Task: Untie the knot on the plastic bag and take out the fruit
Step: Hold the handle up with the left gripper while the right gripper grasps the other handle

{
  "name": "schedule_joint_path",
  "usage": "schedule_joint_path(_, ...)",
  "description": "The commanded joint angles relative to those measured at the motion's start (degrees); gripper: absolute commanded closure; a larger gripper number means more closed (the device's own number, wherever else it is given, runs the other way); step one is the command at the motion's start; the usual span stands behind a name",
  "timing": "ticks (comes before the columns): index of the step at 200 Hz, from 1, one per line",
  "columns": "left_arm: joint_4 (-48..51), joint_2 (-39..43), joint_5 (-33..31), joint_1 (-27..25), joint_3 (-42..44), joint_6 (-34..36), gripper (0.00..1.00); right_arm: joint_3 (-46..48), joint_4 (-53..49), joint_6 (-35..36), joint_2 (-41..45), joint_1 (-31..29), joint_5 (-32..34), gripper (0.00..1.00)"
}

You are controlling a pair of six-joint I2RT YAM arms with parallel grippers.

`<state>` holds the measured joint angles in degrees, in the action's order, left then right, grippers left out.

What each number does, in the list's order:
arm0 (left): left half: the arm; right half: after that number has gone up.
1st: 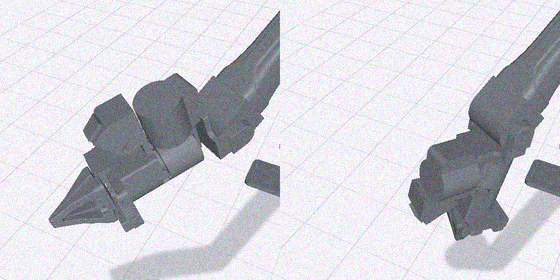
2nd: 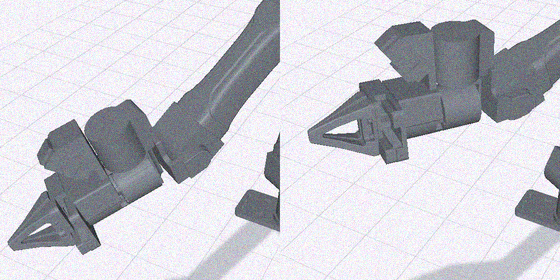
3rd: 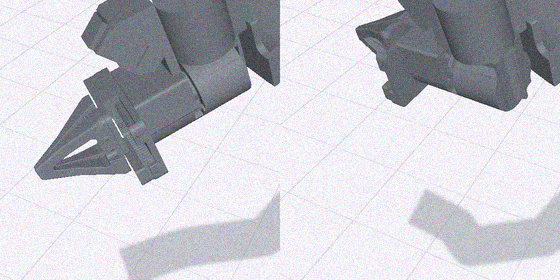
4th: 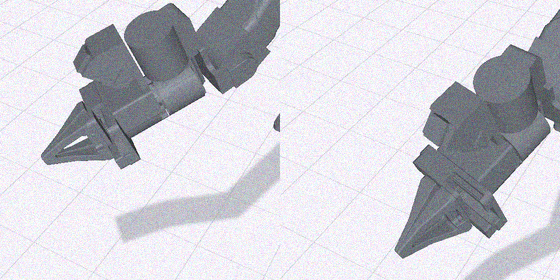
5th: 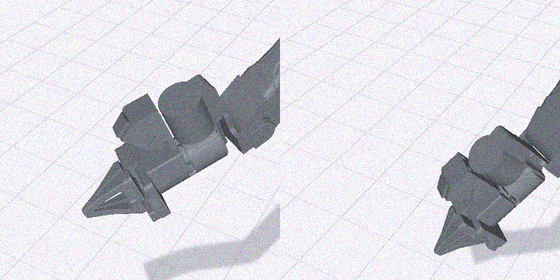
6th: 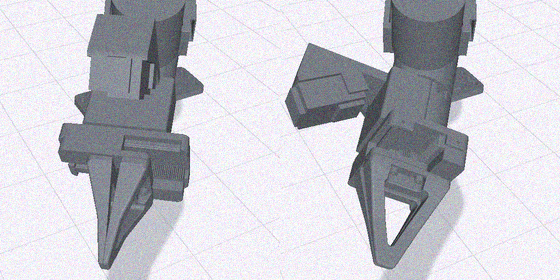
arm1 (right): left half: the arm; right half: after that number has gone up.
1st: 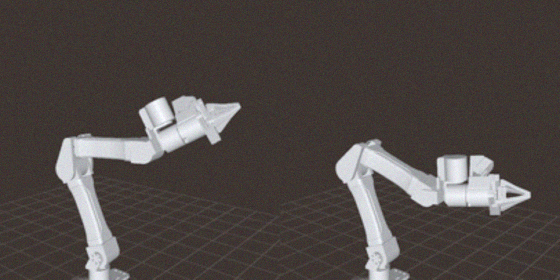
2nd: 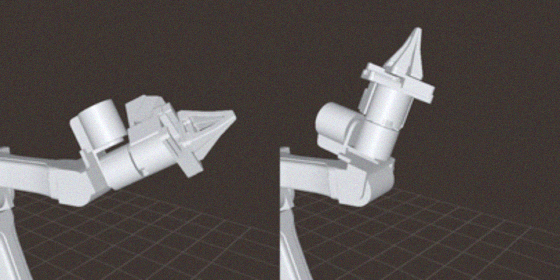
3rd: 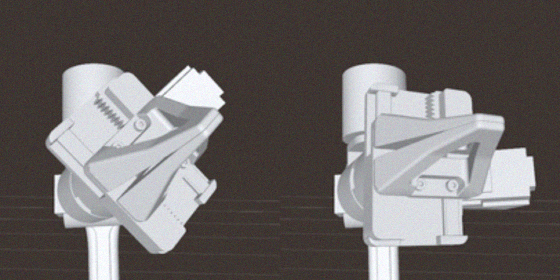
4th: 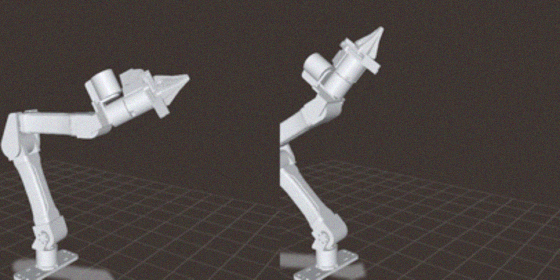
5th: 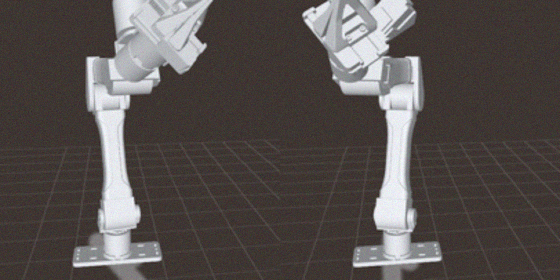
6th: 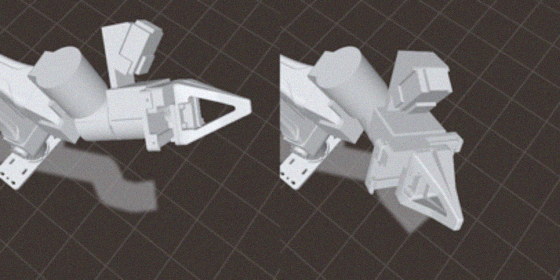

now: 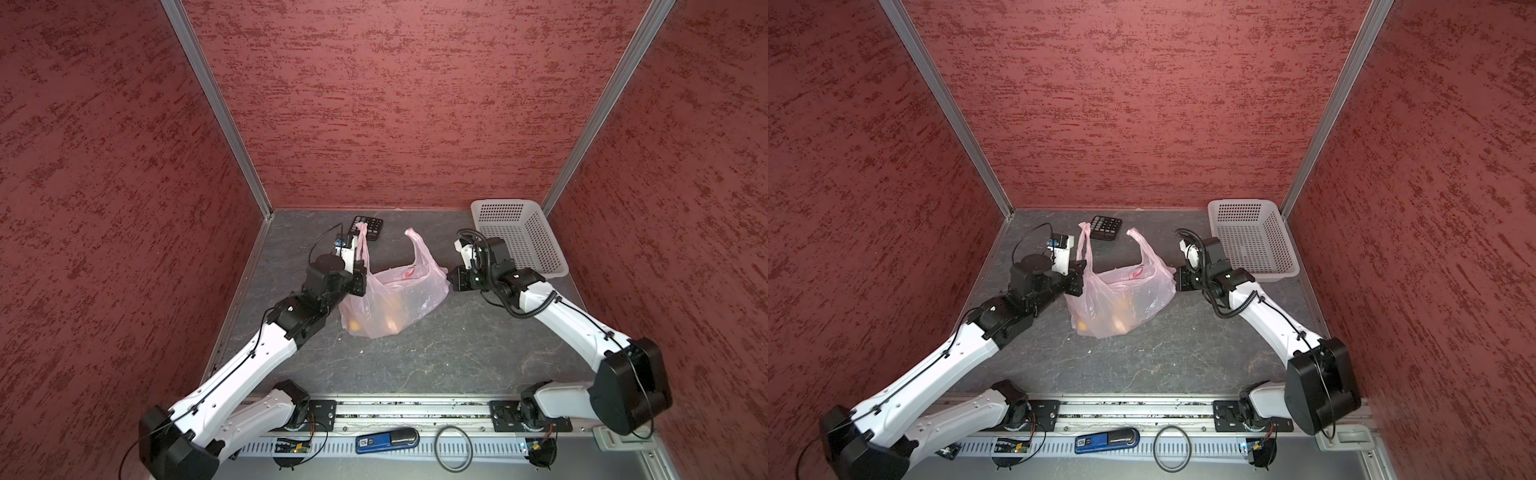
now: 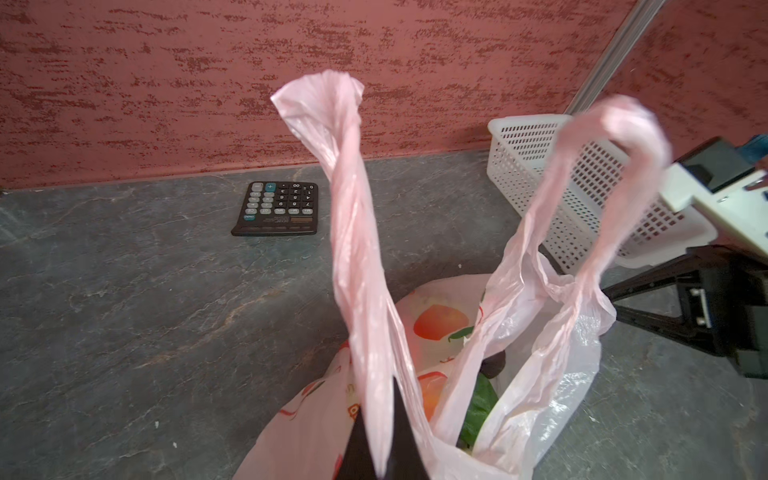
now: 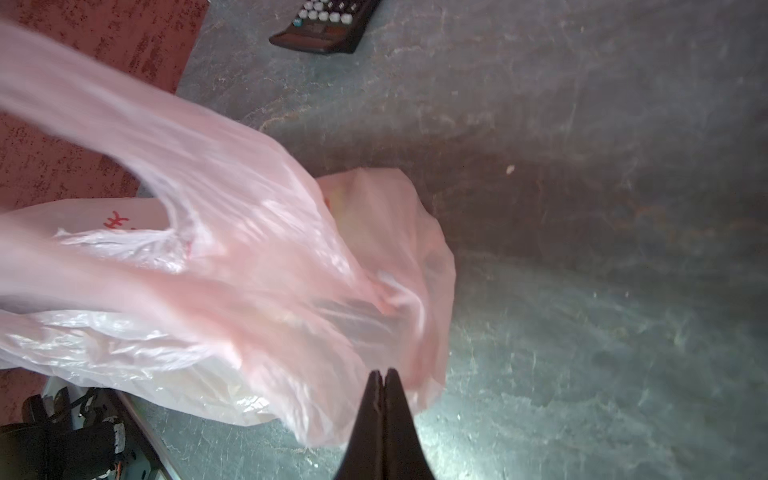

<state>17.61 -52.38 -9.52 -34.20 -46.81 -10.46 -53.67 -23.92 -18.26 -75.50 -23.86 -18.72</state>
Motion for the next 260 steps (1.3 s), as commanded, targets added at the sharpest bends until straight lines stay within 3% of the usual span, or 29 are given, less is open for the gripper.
schedule_joint_path(1,-2.0,5.4,-0.3,-1.4,5.3,-3.0,1.0,2.4,0.6,-5.9,3.9,-3.0,3.2,1.0)
schedule_joint_path(10,-3.5,7.6,0.2,-1.6,7.6,-3.1,1.0,1.1,0.2,-6.0,5.1,-4.2,4.8,1.0)
schedule_joint_path(20,-4.9,9.3,0.8,-1.7,9.3,-2.7,1.0,-1.9,-1.4,-4.9,5.5,-5.5,7.0,0.72)
schedule_joint_path(28,-5.9,10.0,1.3,-1.7,10.1,-2.0,1.0,-4.7,-2.6,-3.3,5.1,-6.3,8.0,0.57)
schedule_joint_path(40,-6.7,10.2,2.1,-1.7,10.3,-1.2,1.0,-8.5,-3.4,-0.5,4.0,-7.7,9.0,0.4)
schedule_joint_path(52,-7.1,10.1,3.0,-1.7,10.3,-0.5,1.0,-12.0,-3.8,2.8,2.0,-9.3,9.9,0.29)
schedule_joint_path(79,-8.5,10.2,4.4,-1.7,10.9,-0.3,1.0,-20.1,-5.7,9.7,-5.3,-13.2,13.3,0.16)
schedule_joint_path(129,-8.4,11.5,4.4,-2.4,11.4,-0.7,1.0,-34.1,-7.4,17.0,-21.9,-17.8,19.7,0.1)
schedule_joint_path(137,-7.9,11.7,4.2,-2.4,11.5,-0.8,1.0,-36.7,-8.6,17.0,-24.5,-17.9,21.8,0.12)
schedule_joint_path(157,-6.4,12.4,3.8,-2.8,11.5,-0.9,1.0,-38.5,-8.9,16.2,-26.4,-17.8,26.5,0.45)
schedule_joint_path(165,-6.0,12.9,3.5,-2.8,11.8,-1.0,1.0,-37.5,-8.3,15.9,-25.4,-17.8,27.7,0.64)
schedule_joint_path(175,-5.6,13.6,3.1,-3.0,12.2,-1.0,1.0,-35.5,-7.9,14.8,-23.4,-17.8,30.3,1.0)
schedule_joint_path(212,-7.7,14.9,2.1,-2.9,14.2,0.3,1.0,-22.8,-8.8,8.8,-10.5,-15.6,36.0,1.0)
schedule_joint_path(260,-14.0,7.2,6.1,-2.7,10.8,4.5,1.0,-5.4,-16.4,-5.1,10.9,-15.0,40.1,1.0)
